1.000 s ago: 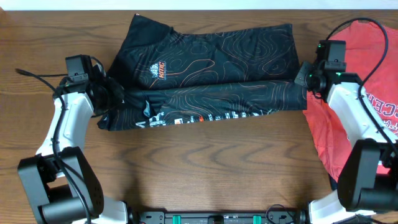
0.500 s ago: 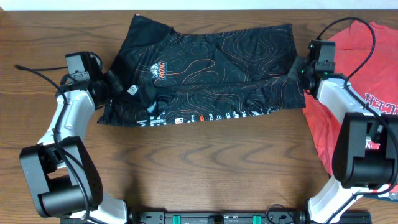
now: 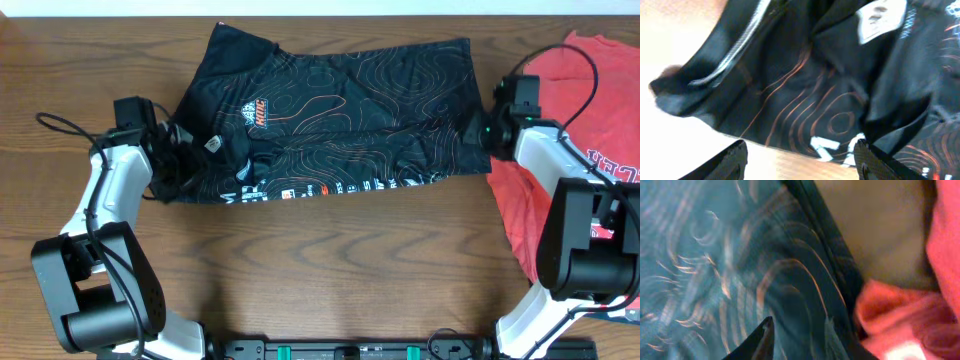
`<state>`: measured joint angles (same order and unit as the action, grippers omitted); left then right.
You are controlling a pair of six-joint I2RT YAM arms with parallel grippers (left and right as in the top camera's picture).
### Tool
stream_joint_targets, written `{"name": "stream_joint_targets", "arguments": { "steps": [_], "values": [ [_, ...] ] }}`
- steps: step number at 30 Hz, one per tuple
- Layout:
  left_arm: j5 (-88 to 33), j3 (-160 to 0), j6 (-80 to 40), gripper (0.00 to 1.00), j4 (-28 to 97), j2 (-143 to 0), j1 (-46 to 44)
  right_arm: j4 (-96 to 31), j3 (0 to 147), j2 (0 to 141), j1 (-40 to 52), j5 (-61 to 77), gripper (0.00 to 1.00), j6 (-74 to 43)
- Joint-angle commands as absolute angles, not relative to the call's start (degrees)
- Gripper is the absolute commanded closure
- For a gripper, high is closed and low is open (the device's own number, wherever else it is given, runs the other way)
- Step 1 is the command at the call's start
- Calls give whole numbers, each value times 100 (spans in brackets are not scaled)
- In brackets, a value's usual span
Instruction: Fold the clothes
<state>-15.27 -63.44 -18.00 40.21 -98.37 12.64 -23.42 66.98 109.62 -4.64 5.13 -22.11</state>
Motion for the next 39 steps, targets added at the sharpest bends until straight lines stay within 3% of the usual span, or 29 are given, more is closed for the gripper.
{"name": "stream_joint_targets", "arguments": {
  "steps": [1, 15, 21, 34, 39],
  "values": [
    [-1170, -6353, -1745, 28, 4064, -9699, 1284, -2565, 6716, 10812, -550, 75, 66, -2202],
    [-1170, -6353, -1745, 27, 4027, -9699, 1284, -3273, 6729, 10396, -1057, 143, 76, -1835],
    [-1170, -6353, -1747, 27, 4027, -9699, 1284, -3612, 6726, 10477, -1347, 115, 94, -1693],
    [-1173, -6353, -1750, 27, 4029, -9699, 1284, -3614, 6722, 11037, -1391, 440, 93, -941],
    [-1173, -6353, -1750, 27, 4032, -9699, 1284, -3531, 6722, 11253, -1566, -257, 94, -1085]
  ]
}}
